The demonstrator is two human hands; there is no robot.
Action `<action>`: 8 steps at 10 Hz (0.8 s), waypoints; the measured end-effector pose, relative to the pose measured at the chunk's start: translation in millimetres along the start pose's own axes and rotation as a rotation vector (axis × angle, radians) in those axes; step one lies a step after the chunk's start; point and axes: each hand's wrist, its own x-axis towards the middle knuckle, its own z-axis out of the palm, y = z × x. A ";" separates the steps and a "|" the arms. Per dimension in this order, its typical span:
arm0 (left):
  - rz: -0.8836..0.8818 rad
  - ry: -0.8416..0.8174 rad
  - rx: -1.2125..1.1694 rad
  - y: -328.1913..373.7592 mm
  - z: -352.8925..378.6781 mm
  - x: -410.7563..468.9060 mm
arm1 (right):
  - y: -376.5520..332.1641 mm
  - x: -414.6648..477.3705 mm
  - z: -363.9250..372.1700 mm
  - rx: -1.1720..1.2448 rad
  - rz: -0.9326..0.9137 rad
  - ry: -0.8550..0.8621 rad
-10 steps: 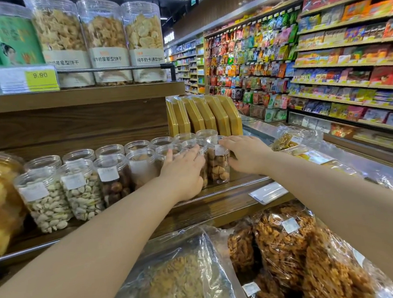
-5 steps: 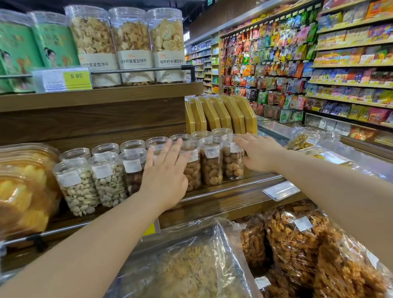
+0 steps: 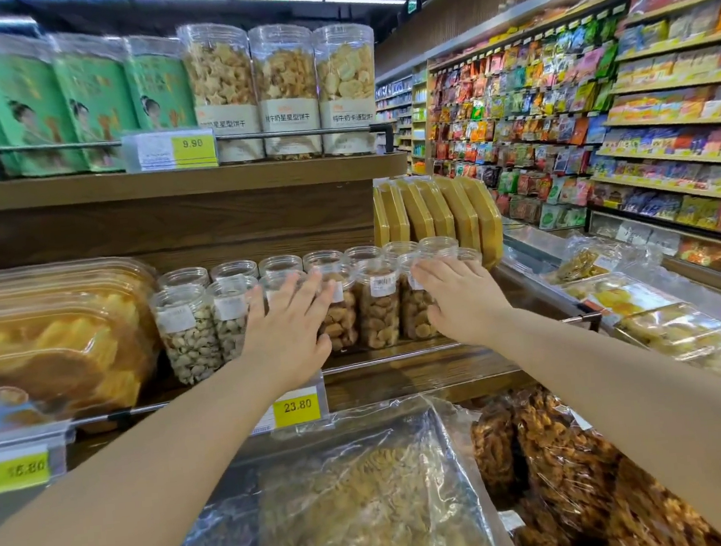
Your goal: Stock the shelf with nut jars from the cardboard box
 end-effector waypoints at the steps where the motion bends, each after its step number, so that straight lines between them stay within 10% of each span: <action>1: 0.017 -0.008 0.016 5.2 -0.7 8.1 | 0.8 -0.7 -0.3 0.018 -0.005 0.002; 8: 0.028 -0.061 -0.303 21.3 -55.4 -46.1 | -36.4 -22.8 -72.3 0.338 0.026 -0.044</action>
